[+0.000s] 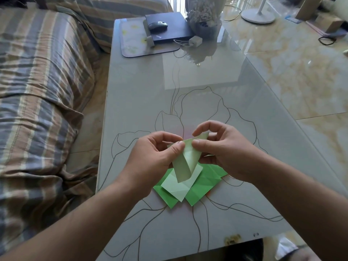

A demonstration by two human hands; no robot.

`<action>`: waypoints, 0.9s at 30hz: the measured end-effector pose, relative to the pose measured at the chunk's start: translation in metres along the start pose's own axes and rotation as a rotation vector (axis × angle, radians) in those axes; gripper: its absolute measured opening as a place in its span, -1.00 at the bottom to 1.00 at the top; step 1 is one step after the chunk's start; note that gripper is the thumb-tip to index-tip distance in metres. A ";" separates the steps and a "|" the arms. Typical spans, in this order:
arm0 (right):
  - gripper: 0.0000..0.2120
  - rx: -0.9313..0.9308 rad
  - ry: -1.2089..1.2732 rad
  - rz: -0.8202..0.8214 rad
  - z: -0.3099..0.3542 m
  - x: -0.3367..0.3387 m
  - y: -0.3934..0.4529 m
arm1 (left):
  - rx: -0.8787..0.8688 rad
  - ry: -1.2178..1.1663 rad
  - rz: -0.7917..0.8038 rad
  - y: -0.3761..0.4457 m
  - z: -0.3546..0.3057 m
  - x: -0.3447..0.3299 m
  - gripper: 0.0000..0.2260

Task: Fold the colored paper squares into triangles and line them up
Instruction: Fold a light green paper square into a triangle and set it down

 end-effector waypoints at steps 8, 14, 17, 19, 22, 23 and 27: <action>-0.95 -0.004 -0.068 -0.021 0.003 0.008 0.000 | -0.049 0.091 -0.017 0.003 0.001 0.003 -0.96; -0.94 0.006 -0.083 -0.082 0.003 0.011 0.000 | -0.090 0.127 0.009 0.004 0.000 0.001 -0.87; -0.94 0.004 -0.078 -0.112 0.002 0.012 0.000 | -0.120 0.169 0.010 0.004 -0.002 0.001 -0.86; -0.94 0.003 -0.075 -0.128 0.003 0.013 0.000 | -0.131 0.184 0.004 0.004 -0.003 0.002 -0.88; -0.95 0.002 -0.082 -0.141 0.004 0.013 -0.001 | -0.143 0.187 -0.003 0.003 -0.004 0.003 -0.94; -0.96 0.003 -0.089 -0.144 0.004 0.012 -0.002 | -0.141 0.181 -0.002 0.003 -0.004 0.003 -0.93; -0.95 0.005 -0.106 -0.144 0.004 0.012 -0.002 | -0.120 0.157 0.033 0.003 -0.003 -0.002 -0.91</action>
Point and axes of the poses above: each hand's wrist, its own y-axis towards the middle knuckle, its own x-axis out of the back of the hand, z = x × y, the point moved 10 cm from there along y, towards the middle knuckle, and after that the axes turned 4 degrees about -y, right-handed, at the moved point
